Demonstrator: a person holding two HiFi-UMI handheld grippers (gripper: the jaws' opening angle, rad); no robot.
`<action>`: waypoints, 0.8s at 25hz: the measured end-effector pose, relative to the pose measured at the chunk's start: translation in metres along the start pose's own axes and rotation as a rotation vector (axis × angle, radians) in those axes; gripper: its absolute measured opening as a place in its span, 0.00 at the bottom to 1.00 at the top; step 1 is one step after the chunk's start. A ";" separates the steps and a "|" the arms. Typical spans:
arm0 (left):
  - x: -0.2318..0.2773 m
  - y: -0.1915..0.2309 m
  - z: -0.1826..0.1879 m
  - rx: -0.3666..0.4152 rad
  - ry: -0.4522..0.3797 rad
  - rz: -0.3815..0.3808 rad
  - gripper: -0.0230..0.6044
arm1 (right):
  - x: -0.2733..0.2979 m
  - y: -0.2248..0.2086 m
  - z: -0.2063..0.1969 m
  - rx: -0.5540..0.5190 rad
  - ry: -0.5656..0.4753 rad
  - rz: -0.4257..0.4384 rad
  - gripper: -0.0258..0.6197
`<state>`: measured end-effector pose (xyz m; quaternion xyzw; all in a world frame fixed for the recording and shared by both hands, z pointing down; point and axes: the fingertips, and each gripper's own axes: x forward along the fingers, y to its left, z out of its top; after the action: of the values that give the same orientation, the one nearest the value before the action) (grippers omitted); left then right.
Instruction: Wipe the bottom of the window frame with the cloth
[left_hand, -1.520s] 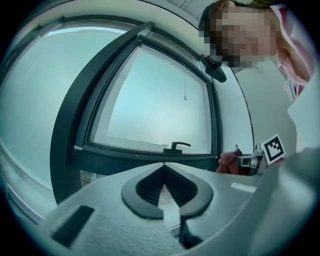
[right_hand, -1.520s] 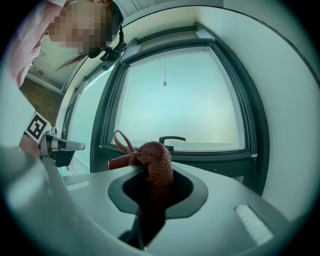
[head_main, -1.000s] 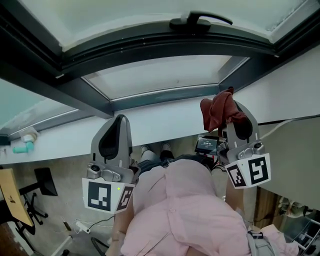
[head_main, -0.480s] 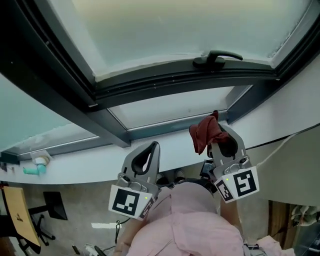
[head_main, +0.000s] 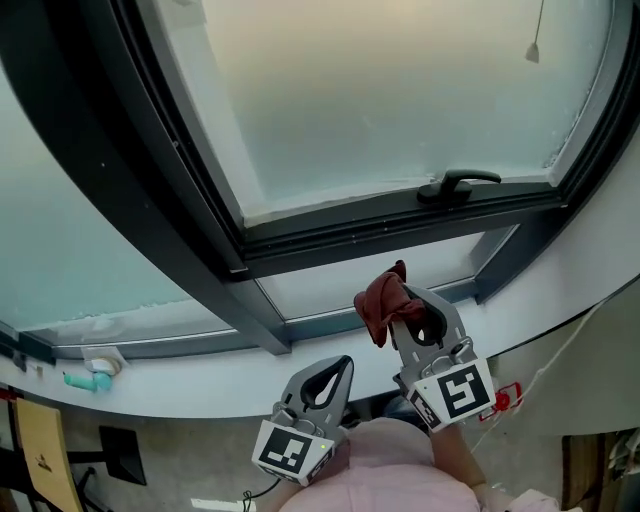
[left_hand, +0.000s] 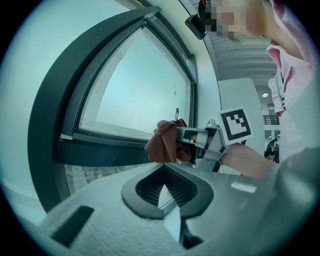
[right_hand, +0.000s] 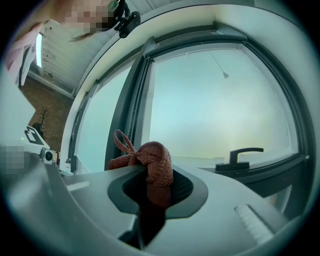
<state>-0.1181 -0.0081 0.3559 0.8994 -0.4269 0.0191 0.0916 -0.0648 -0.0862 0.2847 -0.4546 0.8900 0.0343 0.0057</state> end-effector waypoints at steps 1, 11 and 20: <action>-0.002 0.005 0.000 -0.005 -0.003 0.005 0.03 | 0.010 0.004 0.006 -0.013 -0.004 0.008 0.13; -0.010 0.016 0.004 -0.044 -0.031 0.011 0.03 | 0.119 0.048 0.042 -0.102 0.082 0.128 0.13; -0.028 0.051 0.022 -0.044 -0.112 0.123 0.03 | 0.198 0.072 0.007 -0.305 0.258 0.114 0.13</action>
<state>-0.1764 -0.0222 0.3388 0.8689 -0.4862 -0.0349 0.0859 -0.2394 -0.2032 0.2732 -0.3997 0.8922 0.1104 -0.1791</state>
